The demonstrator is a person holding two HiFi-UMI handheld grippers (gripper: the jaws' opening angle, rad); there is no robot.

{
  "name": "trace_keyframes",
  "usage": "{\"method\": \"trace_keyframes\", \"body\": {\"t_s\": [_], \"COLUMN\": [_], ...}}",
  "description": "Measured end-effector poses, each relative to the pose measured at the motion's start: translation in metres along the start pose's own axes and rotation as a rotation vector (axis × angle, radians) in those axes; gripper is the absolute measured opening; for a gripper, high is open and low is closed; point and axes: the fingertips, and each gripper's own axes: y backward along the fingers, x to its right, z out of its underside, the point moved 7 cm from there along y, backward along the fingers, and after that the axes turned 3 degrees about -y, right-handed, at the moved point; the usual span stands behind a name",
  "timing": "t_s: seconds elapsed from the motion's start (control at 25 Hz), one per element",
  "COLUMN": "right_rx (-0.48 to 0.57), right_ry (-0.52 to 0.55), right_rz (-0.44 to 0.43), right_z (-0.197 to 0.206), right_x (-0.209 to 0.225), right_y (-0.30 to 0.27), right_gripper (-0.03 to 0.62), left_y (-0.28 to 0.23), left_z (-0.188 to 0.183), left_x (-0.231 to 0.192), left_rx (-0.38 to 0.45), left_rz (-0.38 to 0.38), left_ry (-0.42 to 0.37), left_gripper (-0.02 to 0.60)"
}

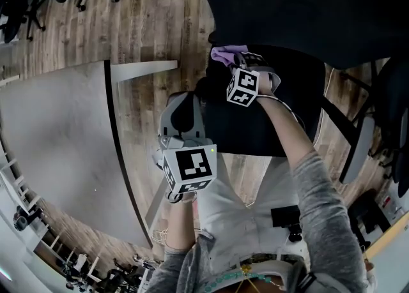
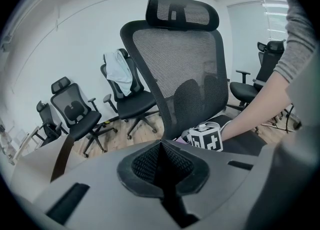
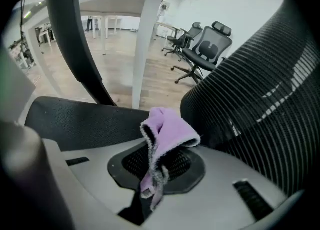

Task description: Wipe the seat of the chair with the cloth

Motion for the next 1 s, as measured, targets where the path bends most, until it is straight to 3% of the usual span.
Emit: {"method": "trace_keyframes", "body": {"t_s": [0.28,1.0], "right_rx": [-0.038,-0.056], "right_ry": [-0.040,-0.021], "right_rz": [0.001,0.026], "right_z": [0.004,0.019], "right_x": [-0.003,0.000], "right_y": [-0.020,-0.017], "right_gripper": [0.048,0.048], "left_y": [0.000,0.000], "left_z": [0.001,-0.002], "left_x": [0.000,0.000], "left_rx": [0.002,0.003], "left_rz": [-0.003,-0.007], "left_ry": [-0.005,-0.015], "left_gripper": [0.003,0.003]}}
